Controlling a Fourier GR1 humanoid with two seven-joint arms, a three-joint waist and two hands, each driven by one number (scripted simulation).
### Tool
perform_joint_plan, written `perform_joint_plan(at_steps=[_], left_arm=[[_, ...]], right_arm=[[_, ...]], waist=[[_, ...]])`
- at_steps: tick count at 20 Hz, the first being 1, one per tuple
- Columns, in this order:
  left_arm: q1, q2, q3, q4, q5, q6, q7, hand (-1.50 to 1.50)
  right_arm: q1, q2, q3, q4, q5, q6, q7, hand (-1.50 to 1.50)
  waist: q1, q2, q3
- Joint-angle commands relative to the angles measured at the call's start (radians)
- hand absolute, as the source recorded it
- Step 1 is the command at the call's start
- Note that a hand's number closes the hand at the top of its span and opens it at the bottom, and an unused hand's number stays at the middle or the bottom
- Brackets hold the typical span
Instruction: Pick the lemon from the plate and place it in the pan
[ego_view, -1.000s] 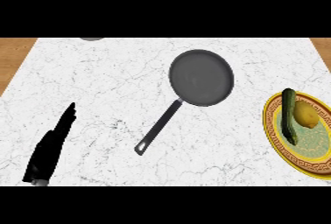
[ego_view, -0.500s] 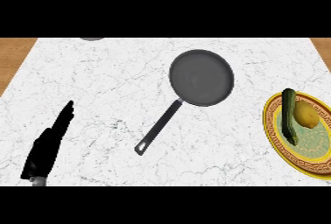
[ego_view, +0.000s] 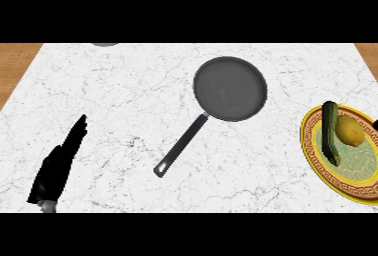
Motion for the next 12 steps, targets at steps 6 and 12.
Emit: perform_joint_plan(at_steps=[6,12], left_arm=[[0.009,-0.037,0.04,0.038,-0.04,-0.036,-0.024,0.0],[0.04,-0.044,0.049,-0.036,-0.048,-0.052,0.011,0.0]], right_arm=[[-0.089,0.084,-0.02,0.037,0.044,0.069,0.089,-1.5],[-0.079,0.18,0.03,0.079,0.142,0.005,0.125,-1.5]], waist=[[-0.009,-0.002,0.0],[-0.006,-0.003,0.0]])
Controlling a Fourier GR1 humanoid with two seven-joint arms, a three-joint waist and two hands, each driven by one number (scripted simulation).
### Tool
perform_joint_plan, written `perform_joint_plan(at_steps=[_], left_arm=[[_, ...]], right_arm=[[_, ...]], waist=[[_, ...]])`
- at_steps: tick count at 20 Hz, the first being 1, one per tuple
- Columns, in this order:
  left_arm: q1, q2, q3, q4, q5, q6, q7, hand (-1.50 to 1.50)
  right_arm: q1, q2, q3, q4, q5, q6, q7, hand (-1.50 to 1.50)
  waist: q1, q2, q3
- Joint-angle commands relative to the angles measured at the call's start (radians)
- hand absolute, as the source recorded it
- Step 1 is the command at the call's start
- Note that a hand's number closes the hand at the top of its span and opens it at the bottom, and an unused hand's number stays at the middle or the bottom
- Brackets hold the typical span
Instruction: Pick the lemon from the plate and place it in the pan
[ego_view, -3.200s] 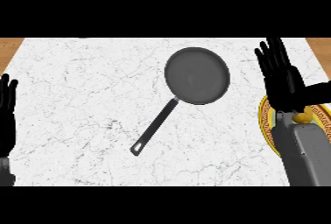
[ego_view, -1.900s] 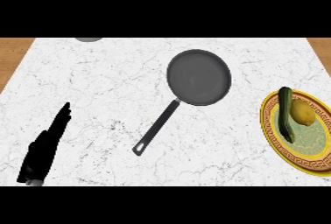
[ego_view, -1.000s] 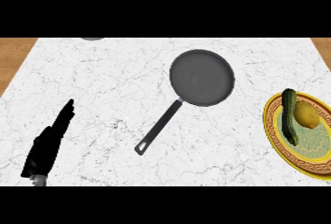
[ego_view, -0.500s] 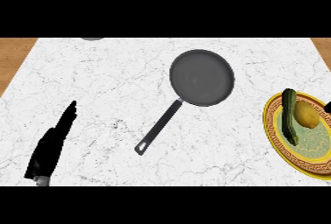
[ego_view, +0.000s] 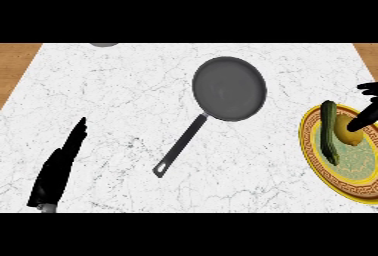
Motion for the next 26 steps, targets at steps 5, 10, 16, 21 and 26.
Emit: perform_joint_plan(at_steps=[5,10,16,21,26], left_arm=[[-0.031,-0.051,0.02,0.047,-0.051,-0.015,-0.012,0.0],[-0.003,-0.041,0.036,-0.113,-0.049,-0.031,0.106,0.0],[0.021,-0.071,0.057,-0.025,-0.086,-0.058,0.014,0.0],[0.017,-0.058,0.111,-0.053,-0.062,-0.101,0.017,0.0],[-0.068,-0.072,0.13,-0.008,-0.061,-0.136,0.071,0.0]], right_arm=[[-0.037,0.043,-0.009,0.095,0.083,0.012,0.013,-1.5],[-0.032,0.083,-0.017,0.147,0.128,-0.018,-0.026,-1.5],[0.021,0.091,-0.044,0.125,0.154,-0.016,-0.047,-1.5],[-0.025,0.102,-0.045,0.203,0.209,-0.015,-0.077,-1.5],[0.077,0.129,-0.047,0.182,0.239,-0.083,-0.151,-1.5]], waist=[[0.0,0.002,0.0],[0.007,0.002,0.001],[-0.001,0.0,0.0],[0.006,0.002,0.001],[-0.003,0.001,0.0]])
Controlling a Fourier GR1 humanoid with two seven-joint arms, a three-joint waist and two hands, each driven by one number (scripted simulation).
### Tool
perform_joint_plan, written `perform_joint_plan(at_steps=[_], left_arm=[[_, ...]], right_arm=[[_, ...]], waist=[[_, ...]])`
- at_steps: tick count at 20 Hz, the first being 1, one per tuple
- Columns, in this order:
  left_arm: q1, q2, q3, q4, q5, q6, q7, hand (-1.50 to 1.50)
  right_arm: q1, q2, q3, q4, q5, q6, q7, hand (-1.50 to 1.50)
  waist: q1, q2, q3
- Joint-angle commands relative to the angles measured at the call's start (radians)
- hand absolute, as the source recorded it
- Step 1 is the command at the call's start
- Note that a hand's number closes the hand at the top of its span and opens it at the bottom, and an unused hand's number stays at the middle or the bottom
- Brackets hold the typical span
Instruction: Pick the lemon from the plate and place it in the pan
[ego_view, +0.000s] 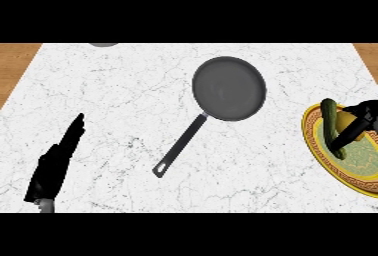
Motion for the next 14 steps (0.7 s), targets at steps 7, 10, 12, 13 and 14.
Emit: perform_joint_plan(at_steps=[7,10,12,13,14], left_arm=[[-0.01,-0.032,0.03,0.017,-0.034,-0.024,-0.018,0.0],[0.014,-0.066,-0.008,0.016,-0.082,0.001,-0.03,0.0],[-0.017,-0.035,0.042,-0.003,-0.038,-0.035,0.019,0.0],[-0.004,-0.072,0.003,0.027,-0.074,-0.008,-0.027,0.0],[0.03,-0.077,-0.015,-0.059,-0.071,-0.015,0.044,0.0]], right_arm=[[-0.014,0.022,-0.055,0.095,0.051,-0.1,-0.139,1.5],[-0.072,0.036,-0.084,0.116,0.031,-0.081,-0.086,1.5],[-0.027,0.036,-0.097,0.122,0.028,-0.107,-0.148,1.5],[0.013,0.045,-0.091,0.128,0.029,-0.101,-0.196,1.5],[-0.007,0.037,-0.108,0.121,0.019,-0.102,-0.171,1.5]], waist=[[0.005,0.003,0.001],[0.006,0.002,0.0],[0.004,0.002,0.001],[0.002,0.002,0.001],[0.003,0.0,0.001]])
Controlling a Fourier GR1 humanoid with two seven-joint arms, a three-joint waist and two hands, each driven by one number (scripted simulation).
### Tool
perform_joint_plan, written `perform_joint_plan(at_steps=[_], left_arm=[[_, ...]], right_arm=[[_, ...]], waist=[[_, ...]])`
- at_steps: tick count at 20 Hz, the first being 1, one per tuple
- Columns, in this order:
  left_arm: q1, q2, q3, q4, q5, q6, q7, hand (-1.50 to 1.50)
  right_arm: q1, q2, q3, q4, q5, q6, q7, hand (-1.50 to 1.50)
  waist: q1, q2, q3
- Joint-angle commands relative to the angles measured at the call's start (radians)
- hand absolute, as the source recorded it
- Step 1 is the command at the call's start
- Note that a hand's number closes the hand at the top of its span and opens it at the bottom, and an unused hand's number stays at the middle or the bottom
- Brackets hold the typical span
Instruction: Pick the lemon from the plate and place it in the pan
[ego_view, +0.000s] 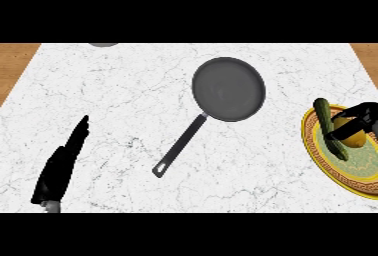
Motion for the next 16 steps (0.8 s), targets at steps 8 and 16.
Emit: perform_joint_plan(at_steps=[8,16], left_arm=[[0.032,0.034,0.063,-0.05,0.015,-0.019,0.036,0.0],[0.046,0.013,0.045,-0.008,-0.007,-0.012,-0.008,0.0]], right_arm=[[0.232,0.191,0.172,-0.342,0.145,-0.251,0.095,1.5],[0.295,0.099,0.28,-0.779,0.362,-0.471,0.228,1.5]], waist=[[-0.051,-0.022,0.006],[-0.058,-0.018,0.005]])
